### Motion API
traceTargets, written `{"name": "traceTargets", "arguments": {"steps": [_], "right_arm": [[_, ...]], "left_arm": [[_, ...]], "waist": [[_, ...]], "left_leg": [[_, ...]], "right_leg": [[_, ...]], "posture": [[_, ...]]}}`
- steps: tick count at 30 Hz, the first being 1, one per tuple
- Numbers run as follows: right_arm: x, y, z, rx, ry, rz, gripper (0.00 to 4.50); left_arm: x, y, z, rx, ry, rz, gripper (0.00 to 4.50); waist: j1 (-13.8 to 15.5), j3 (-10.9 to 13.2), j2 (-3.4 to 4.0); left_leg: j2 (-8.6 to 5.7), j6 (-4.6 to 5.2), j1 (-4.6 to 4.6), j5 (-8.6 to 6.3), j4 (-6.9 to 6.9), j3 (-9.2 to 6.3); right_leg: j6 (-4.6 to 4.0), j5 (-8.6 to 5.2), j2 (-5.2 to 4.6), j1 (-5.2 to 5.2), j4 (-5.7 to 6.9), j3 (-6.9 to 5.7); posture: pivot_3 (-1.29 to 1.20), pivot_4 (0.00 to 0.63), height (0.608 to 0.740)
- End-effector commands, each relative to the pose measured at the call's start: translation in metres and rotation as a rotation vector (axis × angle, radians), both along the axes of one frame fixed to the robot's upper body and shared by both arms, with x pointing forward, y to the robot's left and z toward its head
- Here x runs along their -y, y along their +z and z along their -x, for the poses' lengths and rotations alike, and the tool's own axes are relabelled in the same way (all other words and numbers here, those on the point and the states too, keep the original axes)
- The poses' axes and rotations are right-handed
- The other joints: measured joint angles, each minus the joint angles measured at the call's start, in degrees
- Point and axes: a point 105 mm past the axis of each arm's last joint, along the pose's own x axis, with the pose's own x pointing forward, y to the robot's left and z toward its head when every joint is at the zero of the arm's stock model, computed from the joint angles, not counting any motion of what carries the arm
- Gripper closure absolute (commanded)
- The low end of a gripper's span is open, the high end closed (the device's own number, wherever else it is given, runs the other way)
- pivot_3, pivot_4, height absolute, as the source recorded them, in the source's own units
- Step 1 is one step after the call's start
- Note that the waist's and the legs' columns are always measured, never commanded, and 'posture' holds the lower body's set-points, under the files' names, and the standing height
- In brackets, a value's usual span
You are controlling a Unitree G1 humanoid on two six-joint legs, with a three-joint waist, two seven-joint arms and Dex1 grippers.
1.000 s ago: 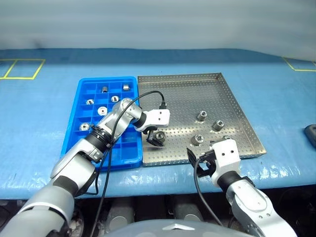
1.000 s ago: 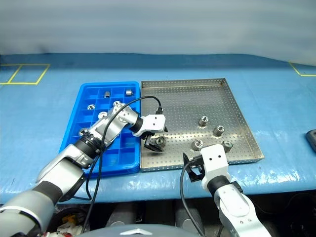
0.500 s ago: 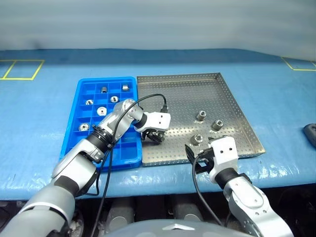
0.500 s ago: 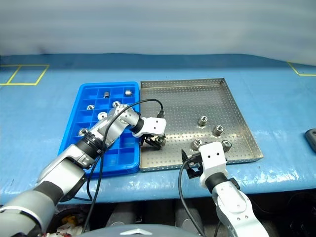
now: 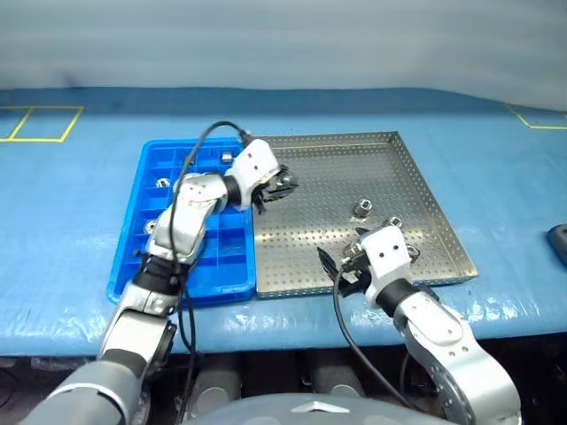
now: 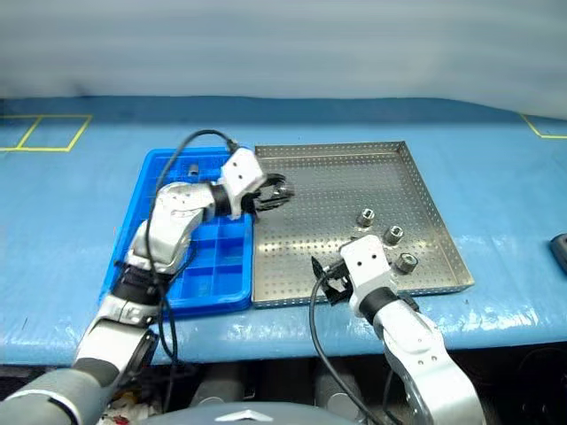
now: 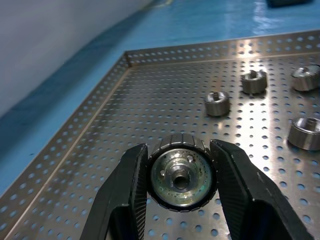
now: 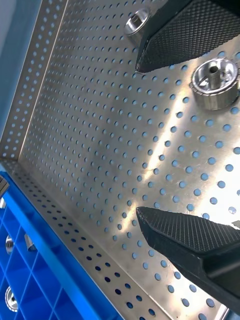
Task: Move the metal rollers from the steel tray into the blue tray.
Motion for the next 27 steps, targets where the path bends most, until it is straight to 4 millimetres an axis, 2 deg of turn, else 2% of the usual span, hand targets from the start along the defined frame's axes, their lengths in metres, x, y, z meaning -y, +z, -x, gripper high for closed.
{"name": "traceTargets", "arguments": {"steps": [1,4,7,12,17,23,27], "right_arm": [[-0.021,0.01,-0.008,0.03,0.139,0.005,0.0],[-0.037,0.015,-0.018,0.049,0.218,0.023,0.0],[-0.055,0.021,-0.023,0.065,0.313,0.018,0.0],[-0.072,0.022,-0.023,0.066,0.398,0.016,0.0],[-0.075,0.016,-0.02,0.05,0.417,0.036,0.0],[-0.069,0.013,-0.017,0.039,0.39,0.038,0.0],[-0.065,0.012,-0.015,0.031,0.372,0.034,0.0]], "left_arm": [[-0.021,0.025,0.022,0.122,0.064,0.071,2.84],[-0.041,0.022,0.037,0.116,0.159,0.108,2.84],[-0.062,0.014,0.042,0.078,0.32,0.142,2.84],[-0.081,0.002,0.049,0.038,0.473,0.152,2.84],[-0.082,-0.023,0.052,-0.032,0.507,0.112,2.84],[-0.083,-0.041,0.056,-0.107,0.517,0.076,2.84],[-0.092,-0.046,0.057,-0.134,0.577,0.074,2.84]], "waist": [[0.6,0.0,-0.01],[2.1,0.0,-0.02],[4.0,0.0,-0.05],[6.5,0.0,-0.05],[7.4,0.0,-0.05],[7.8,0.0,-0.05],[7.7,0.0,-0.04]], "left_leg": [[0.01,-0.01,-0.01,0.01,0.0,-0.02],[0.08,-0.02,-0.01,0.01,0.02,0.02],[0.06,-0.02,-0.03,0.01,0.07,-0.02],[-0.01,-0.02,-0.1,0.01,0.08,-0.1],[-0.02,-0.02,-0.12,0.01,0.07,-0.13],[0.01,-0.04,-0.13,0.01,0.04,-0.12],[0.01,-0.05,-0.14,0.0,-0.04,-0.09]], "right_leg": [[-0.01,0.0,-0.01,0.0,0.0,-0.02],[-0.02,0.0,-0.08,0.0,-0.02,0.01],[-0.01,0.0,-0.11,0.04,-0.06,-0.04],[0.0,0.01,-0.17,0.06,-0.12,-0.13],[-0.01,0.0,-0.18,0.05,-0.13,-0.19],[-0.05,-0.02,-0.21,0.01,-0.13,-0.22],[-0.09,-0.05,-0.24,-0.04,-0.14,-0.22]], "posture": [[0.18,0.15,0.74],[0.22,0.15,0.74],[0.28,0.15,0.74],[0.32,0.15,0.74],[0.32,0.15,0.74],[0.29,0.15,0.74],[0.28,0.15,0.74]]}}
